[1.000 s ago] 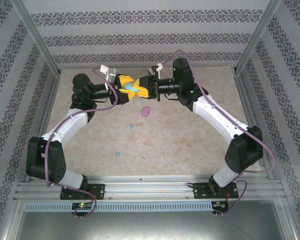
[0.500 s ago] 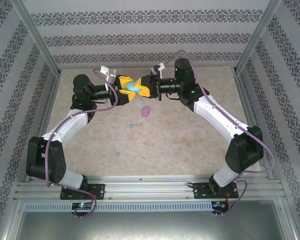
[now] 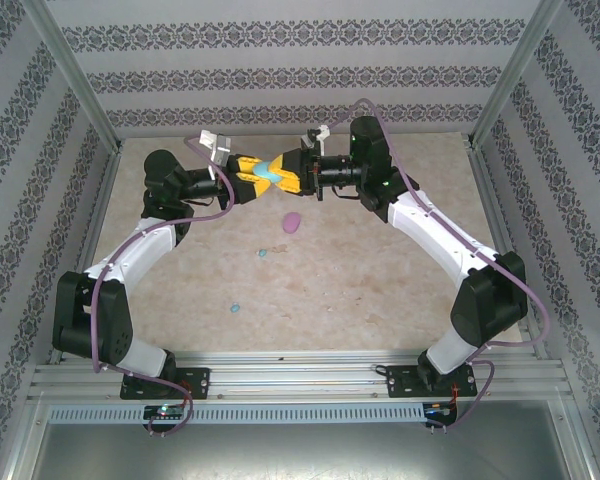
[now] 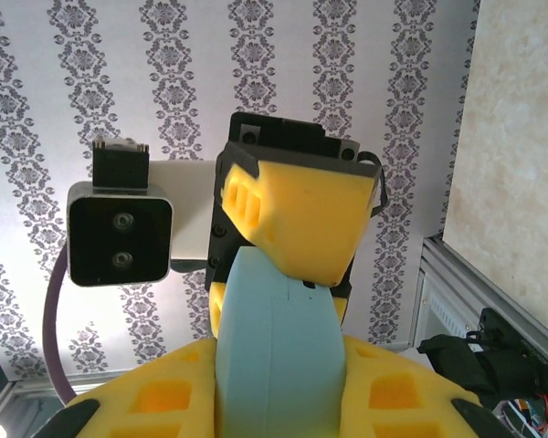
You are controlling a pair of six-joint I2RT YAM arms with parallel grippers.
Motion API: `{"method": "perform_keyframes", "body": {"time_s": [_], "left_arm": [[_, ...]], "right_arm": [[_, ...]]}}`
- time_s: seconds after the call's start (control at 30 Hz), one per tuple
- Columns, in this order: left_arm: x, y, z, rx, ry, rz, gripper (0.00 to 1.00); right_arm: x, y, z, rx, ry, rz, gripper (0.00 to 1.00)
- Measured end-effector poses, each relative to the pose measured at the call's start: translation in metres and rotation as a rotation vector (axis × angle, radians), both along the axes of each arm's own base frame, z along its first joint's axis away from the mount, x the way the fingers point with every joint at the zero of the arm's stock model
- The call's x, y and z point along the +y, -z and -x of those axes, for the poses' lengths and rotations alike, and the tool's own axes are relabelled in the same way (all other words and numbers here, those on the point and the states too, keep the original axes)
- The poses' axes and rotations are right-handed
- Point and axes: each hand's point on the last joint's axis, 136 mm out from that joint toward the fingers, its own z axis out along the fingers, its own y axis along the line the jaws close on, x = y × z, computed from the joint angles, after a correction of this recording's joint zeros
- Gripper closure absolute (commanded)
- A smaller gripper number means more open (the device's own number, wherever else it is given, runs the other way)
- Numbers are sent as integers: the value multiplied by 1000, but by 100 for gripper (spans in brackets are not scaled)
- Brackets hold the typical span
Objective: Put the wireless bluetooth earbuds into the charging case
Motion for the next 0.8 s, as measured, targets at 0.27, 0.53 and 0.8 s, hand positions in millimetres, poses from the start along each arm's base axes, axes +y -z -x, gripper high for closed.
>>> {"method": "perform_keyframes", "body": {"time_s": [0.27,0.53,0.8], "left_arm": [[0,-5,3,14,22,16,86],[3,-12,7,39,52,26,88],[3,-19,12,54,88,13,90]], "right_arm": [[0,-4,3,-39,-8,-7,46],[-28,-28,3,-227,41,0,42],[-44,-71,29,-750,71,179,40]]}}
